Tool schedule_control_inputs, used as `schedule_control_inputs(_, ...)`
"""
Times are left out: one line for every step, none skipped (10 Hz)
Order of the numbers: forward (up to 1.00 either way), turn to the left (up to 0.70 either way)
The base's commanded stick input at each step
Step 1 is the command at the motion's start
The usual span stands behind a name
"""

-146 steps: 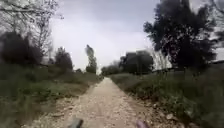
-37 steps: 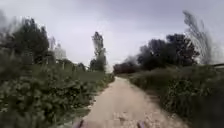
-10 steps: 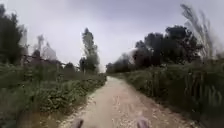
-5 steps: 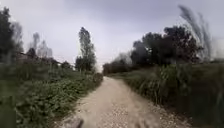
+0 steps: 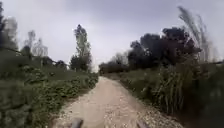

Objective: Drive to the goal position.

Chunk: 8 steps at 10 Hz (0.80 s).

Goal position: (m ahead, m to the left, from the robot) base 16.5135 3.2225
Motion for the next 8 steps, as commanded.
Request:
schedule_control_inputs(0.85,0.0)
schedule_control_inputs(0.85,0.0)
schedule_control_inputs(0.85,0.0)
schedule_control_inputs(0.85,0.0)
schedule_control_inputs(0.85,0.0)
schedule_control_inputs(0.85,0.0)
schedule_control_inputs(0.85,0.0)
schedule_control_inputs(0.85,0.0)
